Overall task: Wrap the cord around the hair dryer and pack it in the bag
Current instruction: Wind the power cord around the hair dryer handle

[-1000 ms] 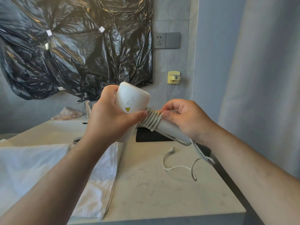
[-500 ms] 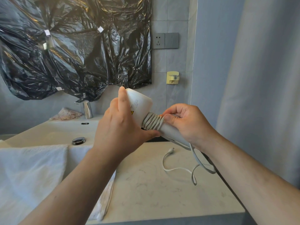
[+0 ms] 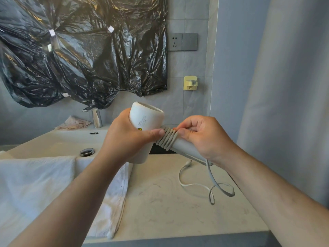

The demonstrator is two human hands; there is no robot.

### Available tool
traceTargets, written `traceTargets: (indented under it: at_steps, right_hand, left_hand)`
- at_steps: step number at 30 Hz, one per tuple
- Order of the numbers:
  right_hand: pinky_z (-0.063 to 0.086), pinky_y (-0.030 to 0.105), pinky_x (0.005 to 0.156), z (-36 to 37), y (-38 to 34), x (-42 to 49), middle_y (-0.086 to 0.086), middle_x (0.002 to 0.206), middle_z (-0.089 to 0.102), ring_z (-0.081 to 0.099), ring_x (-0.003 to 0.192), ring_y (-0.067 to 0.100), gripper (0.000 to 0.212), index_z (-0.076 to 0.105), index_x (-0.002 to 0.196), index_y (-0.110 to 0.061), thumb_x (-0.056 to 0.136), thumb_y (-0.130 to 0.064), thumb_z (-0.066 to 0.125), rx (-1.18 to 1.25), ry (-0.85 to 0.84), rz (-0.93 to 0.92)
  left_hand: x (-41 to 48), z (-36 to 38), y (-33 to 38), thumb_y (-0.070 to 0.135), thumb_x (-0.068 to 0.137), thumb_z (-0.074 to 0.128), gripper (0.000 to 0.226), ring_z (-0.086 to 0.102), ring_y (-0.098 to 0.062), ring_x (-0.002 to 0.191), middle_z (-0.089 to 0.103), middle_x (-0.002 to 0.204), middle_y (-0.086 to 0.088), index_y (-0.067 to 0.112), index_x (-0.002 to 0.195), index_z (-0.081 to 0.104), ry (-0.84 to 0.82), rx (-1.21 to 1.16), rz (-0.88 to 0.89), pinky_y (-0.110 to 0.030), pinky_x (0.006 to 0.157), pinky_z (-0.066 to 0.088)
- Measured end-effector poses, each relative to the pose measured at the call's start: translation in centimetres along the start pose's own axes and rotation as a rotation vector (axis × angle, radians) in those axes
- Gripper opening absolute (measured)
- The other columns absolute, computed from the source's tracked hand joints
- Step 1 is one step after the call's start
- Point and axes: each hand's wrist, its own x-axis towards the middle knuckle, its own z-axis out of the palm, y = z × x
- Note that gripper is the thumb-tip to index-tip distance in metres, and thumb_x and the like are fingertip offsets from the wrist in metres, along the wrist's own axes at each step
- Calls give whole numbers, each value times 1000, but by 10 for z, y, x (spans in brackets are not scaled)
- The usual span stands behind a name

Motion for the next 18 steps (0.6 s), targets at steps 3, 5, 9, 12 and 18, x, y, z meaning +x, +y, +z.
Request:
traceTargets:
  at_steps: [3,5,9,12,18]
  right_hand:
    - [56,32,76,-3,2,0,13,85,75,70,74,20,11,70,79,-12,85,-3,69,34,-43,11]
    - [55,26,66,-4,3,0,9,76,74,66,66,12,11,70,76,-12,82,-3,71,83,-90,49]
    - [54,26,60,-11,3,6,11,75,73,64,63,14,8,71,70,-16,72,-10,76,159,-199,134]
    - [55,25,60,-17,4,8,4,72,73,66,61,12,4,74,69,-16,66,-15,71,296,-297,164]
    - [54,16,59,-17,9,16,-6,70,75,69,64,2,9,78,62,-22,54,-25,78,481,-366,170]
  left_hand:
    - [-1,-1,-3,56,43,84,75,66,-14,88,68,96,7,26,109,61,-23,4,11,-40,72,58]
    - [-3,-3,-2,53,44,85,70,66,-10,84,69,93,7,28,106,63,-54,-29,49,-32,67,55]
    - [-1,-10,2,49,42,85,58,64,-3,71,71,85,5,28,93,66,-126,-150,65,-22,58,55]
    - [-1,-10,1,35,46,90,48,66,-7,69,72,85,-1,28,88,69,-165,-245,22,-25,59,58]
    - [-4,-5,-5,40,45,85,61,70,-25,71,73,86,-16,10,96,69,-227,-443,-137,-39,61,59]
